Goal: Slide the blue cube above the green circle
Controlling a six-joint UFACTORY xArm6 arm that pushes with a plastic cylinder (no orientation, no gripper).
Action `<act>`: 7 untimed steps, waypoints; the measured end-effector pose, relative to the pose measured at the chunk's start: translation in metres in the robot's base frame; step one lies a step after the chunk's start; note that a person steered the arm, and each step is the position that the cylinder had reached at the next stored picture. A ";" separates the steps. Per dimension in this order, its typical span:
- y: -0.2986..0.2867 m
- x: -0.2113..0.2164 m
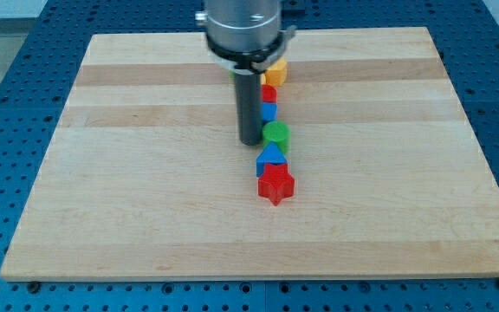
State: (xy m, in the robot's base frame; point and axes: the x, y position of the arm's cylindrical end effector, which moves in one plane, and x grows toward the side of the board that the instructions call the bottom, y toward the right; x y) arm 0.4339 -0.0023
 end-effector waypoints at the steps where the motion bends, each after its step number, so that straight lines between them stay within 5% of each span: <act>1: 0.037 0.000; 3: 0.042 0.000; 6: -0.097 0.004; 7: -0.096 -0.009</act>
State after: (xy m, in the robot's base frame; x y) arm 0.4253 -0.0982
